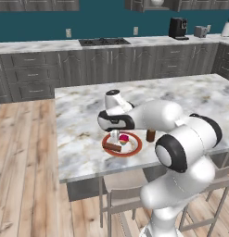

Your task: Take the cinnamon bottle from the cabinet and place it on the dining table, next to the plate with the cupcake. Then take the chocolate from the dining counter and place it on the cupcake plate.

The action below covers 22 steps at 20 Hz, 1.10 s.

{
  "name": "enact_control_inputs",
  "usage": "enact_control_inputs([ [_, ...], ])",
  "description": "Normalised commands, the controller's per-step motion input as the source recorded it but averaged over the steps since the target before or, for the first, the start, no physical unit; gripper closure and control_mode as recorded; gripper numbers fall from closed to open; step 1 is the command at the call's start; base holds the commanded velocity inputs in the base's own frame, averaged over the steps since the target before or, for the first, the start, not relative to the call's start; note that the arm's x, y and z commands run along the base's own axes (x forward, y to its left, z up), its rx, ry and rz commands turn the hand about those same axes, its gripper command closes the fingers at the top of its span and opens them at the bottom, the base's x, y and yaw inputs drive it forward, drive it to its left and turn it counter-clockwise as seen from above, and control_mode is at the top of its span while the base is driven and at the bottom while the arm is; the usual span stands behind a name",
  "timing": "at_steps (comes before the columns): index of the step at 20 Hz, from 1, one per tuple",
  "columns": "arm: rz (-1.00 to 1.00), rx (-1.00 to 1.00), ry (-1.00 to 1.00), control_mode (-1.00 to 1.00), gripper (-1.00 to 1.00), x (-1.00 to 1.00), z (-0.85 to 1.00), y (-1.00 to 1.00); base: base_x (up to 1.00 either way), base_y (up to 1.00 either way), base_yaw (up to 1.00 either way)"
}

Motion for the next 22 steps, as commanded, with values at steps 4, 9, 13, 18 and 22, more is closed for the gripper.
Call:
enact_control_inputs([
  [4, -0.02, -0.05, -0.02, -1.00, -1.00, -0.01, 1.00, 0.00, 0.00, 0.00, 0.00],
  [9, 0.00, -0.06, -0.09, -1.00, -1.00, 0.00, 1.00, 0.00, 0.00, 0.00, 0.00],
  [13, 0.00, -0.03, -0.13, -1.00, -1.00, 0.00, 0.96, -0.04, 0.00, 0.00, 0.00],
  [18, 0.00, -0.02, -0.29, -1.00, -1.00, -0.24, 0.85, -0.18, 0.00, 0.00, 0.00],
  [22, -0.02, -0.02, -0.18, -1.00, -1.00, -0.11, 0.25, -0.10, 0.00, 0.00, 0.00],
])
